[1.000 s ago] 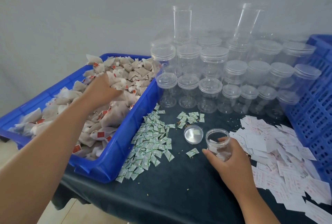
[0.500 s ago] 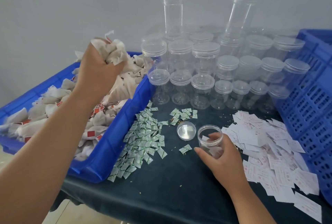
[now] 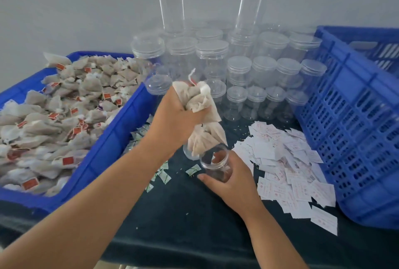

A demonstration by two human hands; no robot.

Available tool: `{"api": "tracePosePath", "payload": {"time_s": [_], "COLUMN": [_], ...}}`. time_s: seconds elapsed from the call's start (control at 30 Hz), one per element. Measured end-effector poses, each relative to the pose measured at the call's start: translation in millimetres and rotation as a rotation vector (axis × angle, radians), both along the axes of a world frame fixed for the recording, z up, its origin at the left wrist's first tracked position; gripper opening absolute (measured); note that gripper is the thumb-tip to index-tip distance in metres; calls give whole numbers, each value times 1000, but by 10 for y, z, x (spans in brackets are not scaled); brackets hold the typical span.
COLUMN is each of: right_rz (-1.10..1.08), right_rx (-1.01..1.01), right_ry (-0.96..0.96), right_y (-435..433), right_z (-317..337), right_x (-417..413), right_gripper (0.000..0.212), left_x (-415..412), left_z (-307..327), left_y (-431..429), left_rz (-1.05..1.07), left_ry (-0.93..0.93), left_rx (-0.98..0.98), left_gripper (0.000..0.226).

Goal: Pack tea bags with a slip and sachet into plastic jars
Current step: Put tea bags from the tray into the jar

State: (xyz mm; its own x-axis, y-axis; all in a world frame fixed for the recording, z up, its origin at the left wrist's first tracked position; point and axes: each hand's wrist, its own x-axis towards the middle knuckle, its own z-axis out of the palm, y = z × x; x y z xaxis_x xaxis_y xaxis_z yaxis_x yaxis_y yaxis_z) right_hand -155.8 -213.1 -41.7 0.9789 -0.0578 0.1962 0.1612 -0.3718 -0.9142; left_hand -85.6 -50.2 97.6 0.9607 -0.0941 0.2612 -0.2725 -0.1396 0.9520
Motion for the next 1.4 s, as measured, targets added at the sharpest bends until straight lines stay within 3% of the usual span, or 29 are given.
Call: {"api": "tracePosePath", "payload": {"time_s": [0.1, 0.3, 0.5, 0.57, 0.67, 0.8, 0.87, 0.97, 1.03, 1.1, 1.17, 1.2, 1.27, 1.33, 1.4], "right_rz": [-21, -49, -59, -51, -42, -48, -35, -26, -36, -37, -24, -20, -31, -65, -87], "right_rx": [-22, 12, -3, -7, 5, 31, 42, 33, 54, 45, -10, -23, -11, -3, 11], "right_ry": [28, 54, 52, 53, 58, 45, 63, 80, 82, 70, 46, 40, 28, -3, -21], "right_y": [-18, -1, 2, -5, -7, -13, -10, -2, -7, -9, 3, 7, 7, -4, -13], "right_z": [-59, -66, -57, -74, -86, -104, -119, -125, -110, -87, -72, -67, -52, -18, 6], "right_x": [26, 51, 56, 63, 61, 60, 58, 66, 65, 48, 23, 13, 4, 7, 11], "right_gripper": [64, 55, 55, 57, 59, 56, 58, 60, 57, 55, 54, 55, 54, 50, 49], "left_x": [47, 135, 74, 26, -87, -208, -234, -251, -239, -222, -218, -217, -228, -168, -60], "left_z": [-254, -567, -490, -380, -241, -298, -372, -377, -352, -325, -350, -378, -338, -312, -376], "left_y": [162, 440, 520, 508, 431, 168, 86, 108, 129, 120, 105, 102, 128, 266, 462], "left_rz": [121, 198, 215, 174, 40, -73, -63, -130, -210, -220, -259, -313, -350, -129, 93], "left_ry": [19, 189, 57, 15, -5, -57, -76, -22, -29, -74, -123, -116, 0, -5, -44], "left_rx": [177, 446, 526, 473, 410, 633, 749, 715, 701, 854, 1088, 1092, 881, 665, 778], "left_gripper": [27, 36, 49, 34, 32, 45, 37, 44, 32, 11, 14, 19, 21, 16, 13]}}
